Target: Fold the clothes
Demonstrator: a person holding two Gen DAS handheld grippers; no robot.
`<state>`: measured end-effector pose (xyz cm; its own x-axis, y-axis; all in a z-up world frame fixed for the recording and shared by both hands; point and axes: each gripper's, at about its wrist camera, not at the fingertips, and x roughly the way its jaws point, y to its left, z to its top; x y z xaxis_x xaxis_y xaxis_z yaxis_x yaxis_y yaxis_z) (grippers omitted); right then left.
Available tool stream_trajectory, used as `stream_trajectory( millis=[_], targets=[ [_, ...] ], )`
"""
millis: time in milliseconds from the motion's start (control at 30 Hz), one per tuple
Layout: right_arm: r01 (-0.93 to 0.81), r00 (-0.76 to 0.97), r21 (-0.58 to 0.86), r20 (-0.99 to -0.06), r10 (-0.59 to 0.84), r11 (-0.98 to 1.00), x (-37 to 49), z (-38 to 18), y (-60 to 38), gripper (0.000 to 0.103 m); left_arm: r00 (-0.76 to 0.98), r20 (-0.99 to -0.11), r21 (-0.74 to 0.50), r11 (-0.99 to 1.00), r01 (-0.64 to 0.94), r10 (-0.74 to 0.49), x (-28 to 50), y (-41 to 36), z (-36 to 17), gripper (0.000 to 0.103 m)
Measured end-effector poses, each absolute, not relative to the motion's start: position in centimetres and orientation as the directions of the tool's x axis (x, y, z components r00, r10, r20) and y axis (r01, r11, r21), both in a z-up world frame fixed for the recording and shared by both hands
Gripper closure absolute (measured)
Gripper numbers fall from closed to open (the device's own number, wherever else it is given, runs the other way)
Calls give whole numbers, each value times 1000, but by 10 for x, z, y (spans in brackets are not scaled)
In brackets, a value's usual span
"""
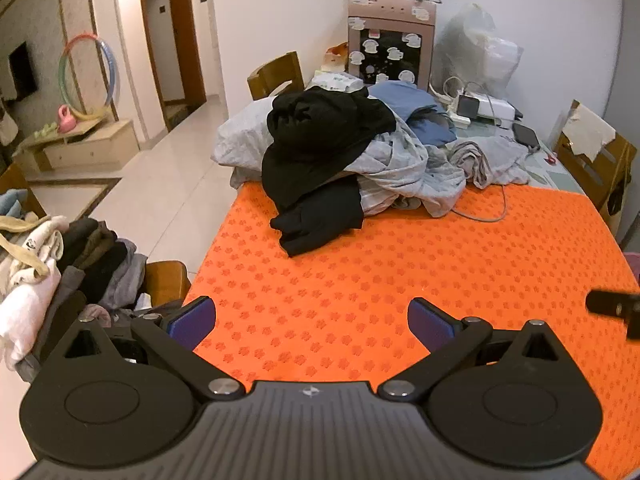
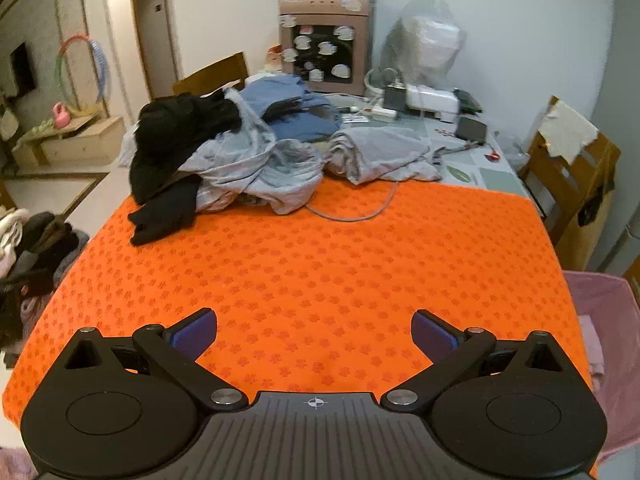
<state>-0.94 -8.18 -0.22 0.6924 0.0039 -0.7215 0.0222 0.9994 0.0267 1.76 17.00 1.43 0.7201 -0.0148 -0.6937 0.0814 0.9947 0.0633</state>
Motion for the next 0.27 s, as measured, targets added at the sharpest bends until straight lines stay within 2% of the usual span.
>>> stream_trajectory(
  millis=[267],
  targets=[
    [-26, 703, 20, -711, 33, 999, 5, -3, -73, 0, 719, -695, 69, 994, 85, -13, 30, 164, 13, 0]
  ],
)
